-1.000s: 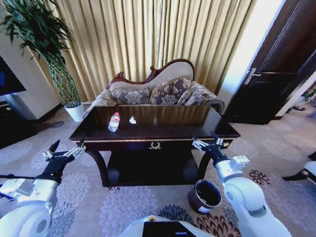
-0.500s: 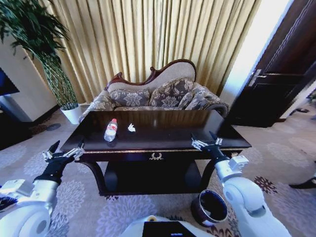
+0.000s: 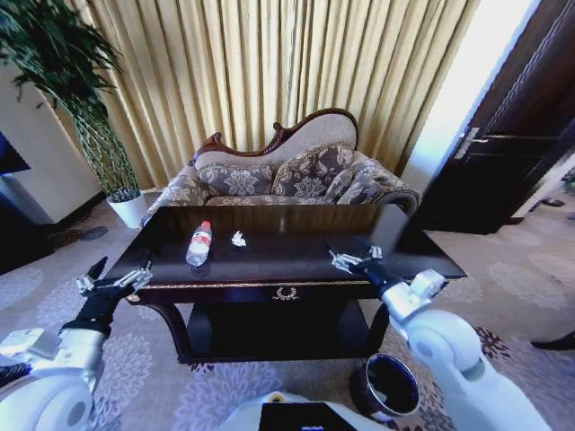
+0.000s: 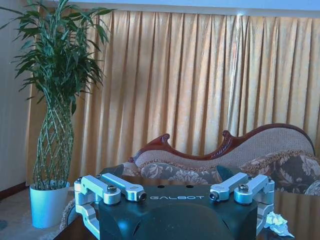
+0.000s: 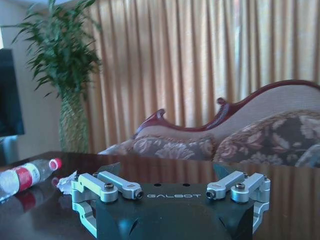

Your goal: Move to the front of the table and place the trash on the table into the trash bin.

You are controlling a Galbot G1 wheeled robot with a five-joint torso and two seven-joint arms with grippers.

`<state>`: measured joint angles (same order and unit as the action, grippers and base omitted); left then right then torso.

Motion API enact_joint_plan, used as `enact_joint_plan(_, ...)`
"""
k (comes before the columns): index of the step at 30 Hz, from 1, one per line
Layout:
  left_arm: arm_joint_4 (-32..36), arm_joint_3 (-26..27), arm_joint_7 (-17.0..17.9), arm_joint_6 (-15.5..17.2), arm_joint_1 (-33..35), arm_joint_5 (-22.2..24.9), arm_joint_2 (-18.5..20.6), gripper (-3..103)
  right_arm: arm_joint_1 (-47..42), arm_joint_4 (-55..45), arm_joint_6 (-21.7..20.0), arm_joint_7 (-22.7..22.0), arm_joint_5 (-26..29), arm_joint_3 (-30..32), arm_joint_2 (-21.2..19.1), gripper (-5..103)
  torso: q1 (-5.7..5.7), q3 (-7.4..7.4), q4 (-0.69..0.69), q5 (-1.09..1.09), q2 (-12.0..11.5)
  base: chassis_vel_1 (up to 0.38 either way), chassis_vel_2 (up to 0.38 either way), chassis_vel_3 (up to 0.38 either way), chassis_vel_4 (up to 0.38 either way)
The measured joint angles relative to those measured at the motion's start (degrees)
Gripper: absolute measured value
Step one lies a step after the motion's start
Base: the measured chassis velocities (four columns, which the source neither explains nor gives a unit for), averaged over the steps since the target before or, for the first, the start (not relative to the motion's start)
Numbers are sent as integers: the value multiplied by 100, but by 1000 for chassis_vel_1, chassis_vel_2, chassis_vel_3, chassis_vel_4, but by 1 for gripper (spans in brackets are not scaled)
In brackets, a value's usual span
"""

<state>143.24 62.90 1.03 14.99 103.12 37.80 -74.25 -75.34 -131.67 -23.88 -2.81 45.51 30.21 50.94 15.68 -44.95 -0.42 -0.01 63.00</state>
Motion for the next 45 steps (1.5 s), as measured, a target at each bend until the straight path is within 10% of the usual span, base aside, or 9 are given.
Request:
enact_joint_plan(10, 0, 27, 2, -5, -16, -39, -162, 100, 2512, 1361, -211, 3, 678, -1951, -635, 100, 2, -1, 1, -1, -2, 0, 0, 0, 0)
enact_joint_plan(27, 0, 74, 88, 19, -7, -69, -240, 100, 5459, 2609, -465, 11, 742, -5192, 311, 100, 3, -1, 0, -2, -2, 0, 0, 0, 0)
enact_joint_plan(45, 0, 54, 103, 34, 10, -100, -302, 100, 6271, 3132, -1013, -510, 1700, -5951, 1002, 100, 3, 0, 0, -1, -2, 0, 0, 0, 0)
